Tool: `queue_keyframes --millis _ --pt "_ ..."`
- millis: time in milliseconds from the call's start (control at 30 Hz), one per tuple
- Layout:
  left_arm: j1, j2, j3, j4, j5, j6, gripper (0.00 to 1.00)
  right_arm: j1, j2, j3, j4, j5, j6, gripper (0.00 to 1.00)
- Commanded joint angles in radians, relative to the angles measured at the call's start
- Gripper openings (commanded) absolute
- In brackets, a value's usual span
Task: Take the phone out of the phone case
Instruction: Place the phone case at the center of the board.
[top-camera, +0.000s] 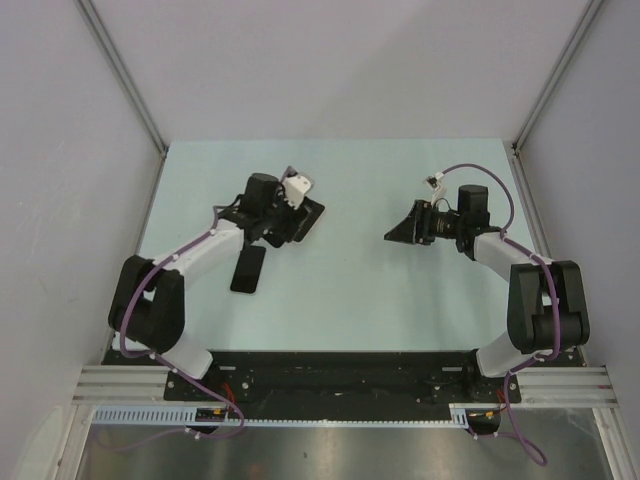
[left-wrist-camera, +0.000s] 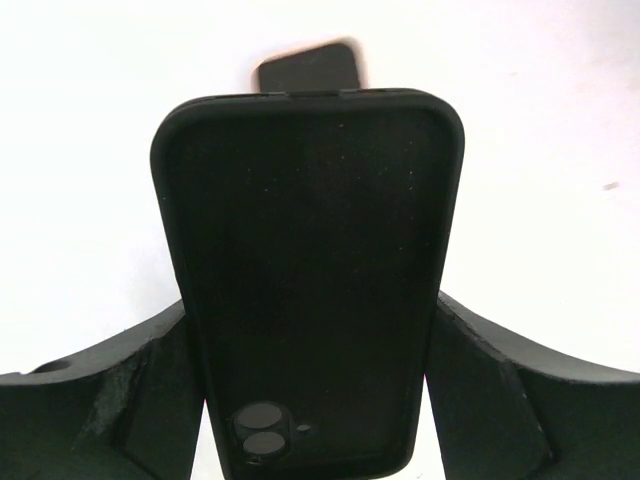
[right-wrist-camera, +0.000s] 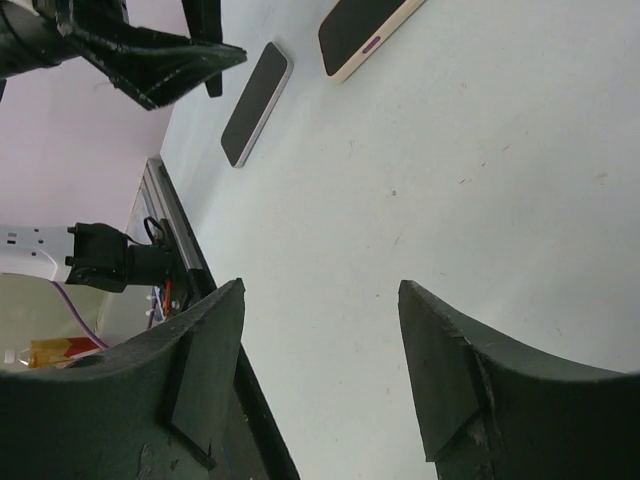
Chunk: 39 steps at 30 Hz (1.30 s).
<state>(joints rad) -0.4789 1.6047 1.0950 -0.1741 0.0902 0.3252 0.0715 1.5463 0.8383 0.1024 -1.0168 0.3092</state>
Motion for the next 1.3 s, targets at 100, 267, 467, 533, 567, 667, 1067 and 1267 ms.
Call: queue_keyframes --millis 100,267,467,533,567,667,1067,1267 --pt "0.216 -0.104 -0.118 -0.080 -0.078 0.017 0.60 -0.001 -0.038 0.021 0.020 0.004 -0.036 0.68" --pt "0.384 -0.069 -0.147 -0.130 -0.080 -0.017 0.59 -0.001 -0.038 0.021 0.014 0.006 -0.045 0.68" --pt "0.528 -0.025 -0.159 -0.146 -0.043 -0.034 0.59 -0.001 -0.046 0.021 0.007 0.006 -0.055 0.68" --pt "0.545 -0.008 -0.162 -0.151 -0.046 -0.028 0.60 -0.001 -0.048 0.021 0.005 0.006 -0.059 0.68" --pt "0.548 -0.002 -0.165 -0.154 -0.046 -0.025 0.61 -0.001 -0.046 0.021 0.005 0.004 -0.059 0.68" --pt "0.562 0.012 -0.173 -0.171 -0.053 -0.020 0.62 -0.001 -0.052 0.021 0.002 0.004 -0.062 0.68" --pt "0.649 0.067 -0.178 -0.232 -0.030 0.005 0.67 0.001 -0.068 0.021 -0.004 0.003 -0.067 0.68" --pt "0.661 0.081 -0.193 -0.263 -0.010 0.011 0.73 0.001 -0.075 0.021 -0.010 0.006 -0.074 0.68"
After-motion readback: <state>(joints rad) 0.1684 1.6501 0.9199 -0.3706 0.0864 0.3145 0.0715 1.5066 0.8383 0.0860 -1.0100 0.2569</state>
